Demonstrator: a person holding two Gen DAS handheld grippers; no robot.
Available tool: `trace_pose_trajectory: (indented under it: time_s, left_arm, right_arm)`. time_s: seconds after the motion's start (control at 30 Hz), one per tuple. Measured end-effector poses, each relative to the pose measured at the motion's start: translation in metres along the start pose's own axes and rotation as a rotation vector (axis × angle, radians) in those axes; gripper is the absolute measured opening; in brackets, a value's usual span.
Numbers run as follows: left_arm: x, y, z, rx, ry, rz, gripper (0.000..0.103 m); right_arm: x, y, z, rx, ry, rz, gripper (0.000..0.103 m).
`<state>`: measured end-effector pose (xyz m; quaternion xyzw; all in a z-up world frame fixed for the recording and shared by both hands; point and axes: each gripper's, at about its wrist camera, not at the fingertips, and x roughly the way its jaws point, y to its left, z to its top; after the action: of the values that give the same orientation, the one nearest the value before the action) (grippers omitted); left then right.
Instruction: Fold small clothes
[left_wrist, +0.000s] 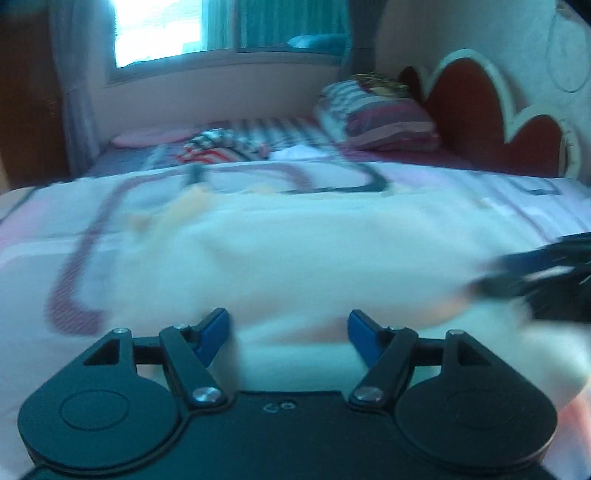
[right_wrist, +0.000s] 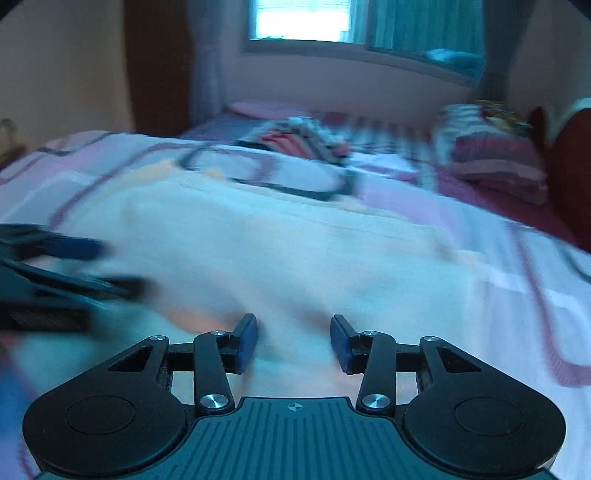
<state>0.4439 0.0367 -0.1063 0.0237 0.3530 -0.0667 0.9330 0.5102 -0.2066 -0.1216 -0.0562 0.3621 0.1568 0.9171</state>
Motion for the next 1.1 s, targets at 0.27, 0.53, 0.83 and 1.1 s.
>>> trace_pose_trajectory:
  time_s: [0.27, 0.53, 0.83, 1.1]
  left_arm:
    - [-0.036, -0.001, -0.009, -0.010, -0.012, -0.023, 0.069]
    - [-0.056, -0.031, -0.056, -0.035, 0.006, -0.031, 0.070]
    - [-0.074, 0.012, -0.065, -0.079, 0.020, -0.004, 0.072]
    - [-0.076, 0.019, -0.058, -0.131, 0.050, 0.026, 0.069]
  right_arm:
    - [-0.041, 0.003, -0.004, 0.036, -0.024, 0.054, 0.043]
    - [-0.048, 0.069, -0.052, 0.004, 0.036, 0.077, 0.043]
    - [-0.073, 0.027, -0.071, 0.112, 0.047, -0.011, 0.043]
    - [-0.100, -0.005, -0.071, 0.205, 0.015, -0.027, 0.043]
